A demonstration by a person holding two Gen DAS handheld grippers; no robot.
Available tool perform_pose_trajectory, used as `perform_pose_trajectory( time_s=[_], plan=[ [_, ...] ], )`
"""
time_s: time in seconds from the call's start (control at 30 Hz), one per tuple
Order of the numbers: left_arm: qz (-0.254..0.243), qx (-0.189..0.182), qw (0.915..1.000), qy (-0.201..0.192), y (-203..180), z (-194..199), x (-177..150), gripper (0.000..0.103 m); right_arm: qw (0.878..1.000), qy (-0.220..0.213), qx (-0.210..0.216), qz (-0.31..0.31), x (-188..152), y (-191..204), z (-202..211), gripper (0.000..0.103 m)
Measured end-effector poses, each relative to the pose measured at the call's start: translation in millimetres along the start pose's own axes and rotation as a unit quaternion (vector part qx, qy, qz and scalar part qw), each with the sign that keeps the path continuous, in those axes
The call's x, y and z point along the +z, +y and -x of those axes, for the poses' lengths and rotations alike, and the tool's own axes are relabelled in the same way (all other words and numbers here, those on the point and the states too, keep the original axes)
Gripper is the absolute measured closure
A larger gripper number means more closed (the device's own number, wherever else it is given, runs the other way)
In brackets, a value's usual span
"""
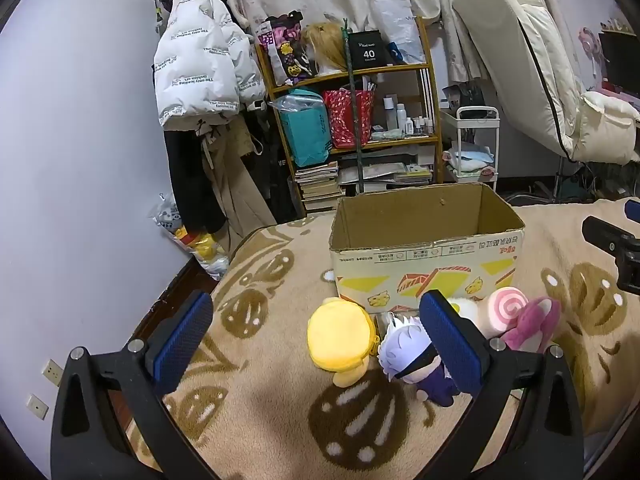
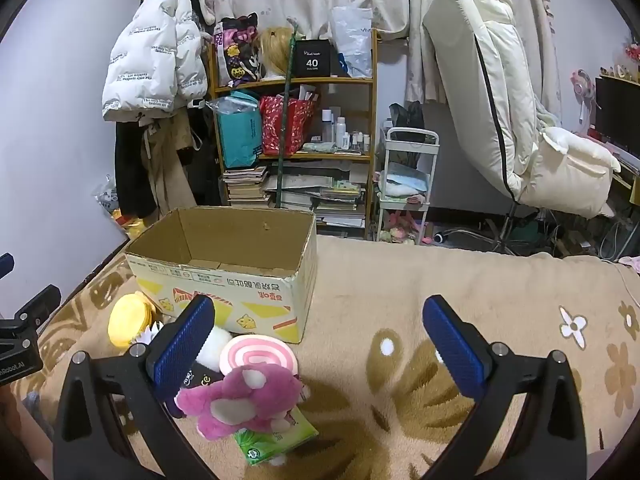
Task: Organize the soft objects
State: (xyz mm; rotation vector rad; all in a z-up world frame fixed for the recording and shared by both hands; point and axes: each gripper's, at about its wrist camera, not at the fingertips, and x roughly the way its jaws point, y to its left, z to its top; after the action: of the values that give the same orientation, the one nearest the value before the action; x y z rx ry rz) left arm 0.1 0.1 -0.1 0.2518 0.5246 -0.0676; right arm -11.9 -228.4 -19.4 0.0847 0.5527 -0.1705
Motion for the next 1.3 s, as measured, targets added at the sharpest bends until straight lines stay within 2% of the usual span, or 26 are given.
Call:
perform_pose_trajectory(
  time_s=[0.53, 0.63, 1.3],
  plan=[
    [-0.015, 0.003, 0.9999, 0.004, -2.4, -4.0, -1.4, 0.001, 1.000, 0.010, 0.001, 0.007, -2.4, 3.8, -2.6, 0.000],
    [-0.001, -0.002, 1.0000, -0.003, -4.1, -1.3, -2.6, 0.001, 1.000, 0.008, -0.001, 0.007, -2.3, 3.8, -1.9, 0.000],
    [-0.016, 0.007, 0.9998, -0.013, -9.6, -6.7, -5.7, 0.001, 1.000, 0.019, 0.003, 0.016, -1.6, 4.1, -3.7, 0.000]
  ],
)
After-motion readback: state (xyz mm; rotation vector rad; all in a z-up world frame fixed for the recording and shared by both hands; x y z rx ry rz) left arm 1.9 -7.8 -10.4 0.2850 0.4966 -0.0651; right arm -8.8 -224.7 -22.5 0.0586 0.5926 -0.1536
